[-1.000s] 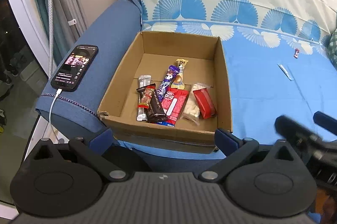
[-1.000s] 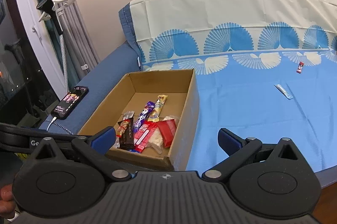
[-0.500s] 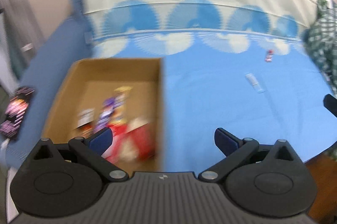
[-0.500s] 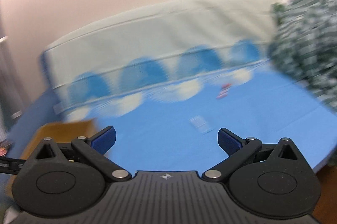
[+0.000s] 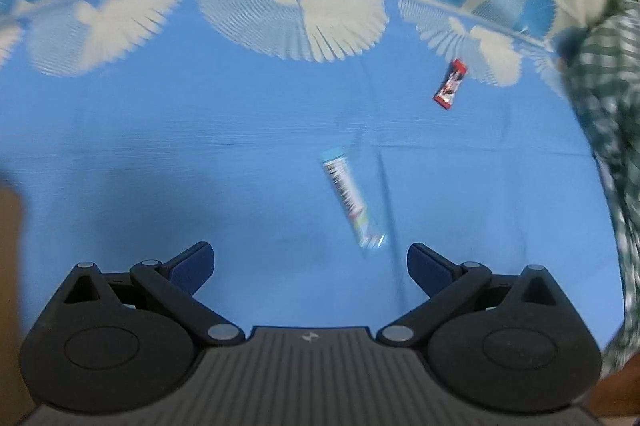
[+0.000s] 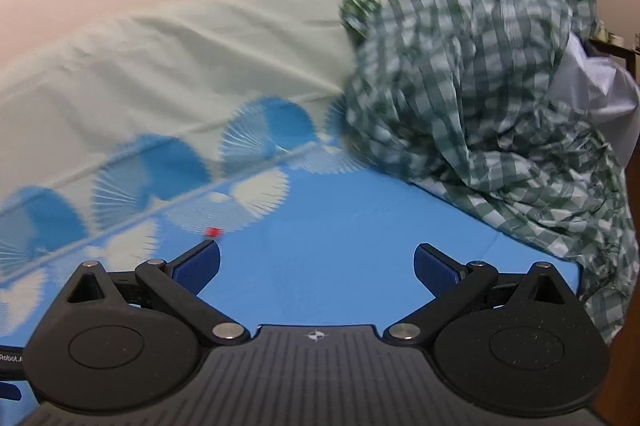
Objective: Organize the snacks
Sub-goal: 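Grasp the blue-white stick pack with left tool while right tool grasps the red Nescafe stick, then carry the blue-white stick and red Nescafe stick over the box with both tools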
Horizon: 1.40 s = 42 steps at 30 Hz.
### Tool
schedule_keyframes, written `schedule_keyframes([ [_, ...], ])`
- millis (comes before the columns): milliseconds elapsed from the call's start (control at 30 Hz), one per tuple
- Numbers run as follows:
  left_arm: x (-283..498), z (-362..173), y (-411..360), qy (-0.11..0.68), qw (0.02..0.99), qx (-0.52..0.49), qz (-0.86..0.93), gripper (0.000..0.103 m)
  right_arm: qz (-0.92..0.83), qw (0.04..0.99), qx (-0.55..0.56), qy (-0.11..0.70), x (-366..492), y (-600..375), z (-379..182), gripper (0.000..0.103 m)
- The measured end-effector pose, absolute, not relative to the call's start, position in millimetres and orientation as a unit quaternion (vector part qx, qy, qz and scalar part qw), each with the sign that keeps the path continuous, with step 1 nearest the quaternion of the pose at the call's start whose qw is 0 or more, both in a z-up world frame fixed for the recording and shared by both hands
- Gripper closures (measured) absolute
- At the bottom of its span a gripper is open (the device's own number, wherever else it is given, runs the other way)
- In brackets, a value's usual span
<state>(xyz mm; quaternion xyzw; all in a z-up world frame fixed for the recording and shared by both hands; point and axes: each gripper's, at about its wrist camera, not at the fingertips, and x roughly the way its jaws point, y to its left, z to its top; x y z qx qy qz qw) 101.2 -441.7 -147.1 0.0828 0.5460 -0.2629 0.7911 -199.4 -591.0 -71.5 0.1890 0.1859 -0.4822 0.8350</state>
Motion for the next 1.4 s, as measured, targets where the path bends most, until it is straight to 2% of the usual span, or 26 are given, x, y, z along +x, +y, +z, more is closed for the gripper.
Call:
schedule_keyframes([
  [233, 147.5, -229.0, -509.8, 0.581, 0.771, 0.103, -0.239, 0.0, -0.501, 0.81, 0.212, 0.219, -137.0, -676.8, -157.7, 0.001],
  [300, 138.5, -226.4, -517.9, 0.542, 0.786, 0.145, -0.258, 0.01, -0.494, 0.81, 0.215, 0.23, -115.4, -688.9, -176.2, 0.001],
  [333, 135.2, -225.4, -519.5, 0.528, 0.787, 0.181, -0.265, 0.021, -0.488, 0.812, 0.219, 0.233, -100.7, -694.3, -185.9, 0.001],
  [367, 135.1, -223.0, -513.9, 0.515, 0.789, 0.187, -0.277, 0.045, -0.48, 0.816, 0.222, 0.233, -88.8, -697.7, -192.9, 0.001],
  [400, 137.2, -221.4, -505.7, 0.508, 0.791, 0.193, -0.282, 0.06, -0.469, 0.821, 0.226, 0.232, -75.7, -698.8, -199.4, 0.001],
  [433, 140.9, -220.6, -496.7, 0.502, 0.793, 0.201, -0.282, 0.086, -0.455, 0.828, 0.232, 0.23, -61.6, -699.3, -205.2, 0.001],
  [600, 177.7, -215.8, -442.5, 0.498, 0.803, 0.19, -0.267, 0.085, -0.385, 0.858, 0.232, 0.248, 20.1, -692.2, -228.4, 0.001],
  [767, 191.8, -211.4, -419.3, 0.504, 0.8, 0.179, -0.271, 0.085, -0.381, 0.869, 0.159, 0.272, 89.8, -672.2, -244.4, 0.001],
  [833, 191.7, -208.8, -414.3, 0.501, 0.8, 0.178, -0.278, 0.086, -0.377, 0.875, 0.111, 0.281, 104.3, -662.4, -247.4, 0.009],
  [867, 191.9, -207.0, -410.4, 0.5, 0.8, 0.171, -0.282, 0.086, -0.356, 0.888, 0.105, 0.273, 105.1, -657.9, -245.1, 0.039],
  [900, 192.2, -205.4, -406.8, 0.501, 0.801, 0.162, -0.285, 0.087, -0.342, 0.895, 0.094, 0.272, 104.5, -653.0, -242.6, 0.078],
  [933, 192.2, -203.3, -401.2, 0.502, 0.803, 0.148, -0.285, 0.087, -0.342, 0.893, 0.078, 0.281, 103.0, -647.8, -241.7, 0.088],
  [1133, 169.5, -169.8, -363.1, 0.474, 0.821, 0.118, -0.297, 0.087, -0.326, 0.9, 0.094, 0.274, 42.4, -607.8, -220.7, 0.09],
  [1400, 107.4, -102.1, -276.7, 0.459, 0.837, 0.101, -0.28, 0.087, -0.273, 0.921, 0.167, 0.22, -57.0, -501.7, -143.0, 0.09],
])
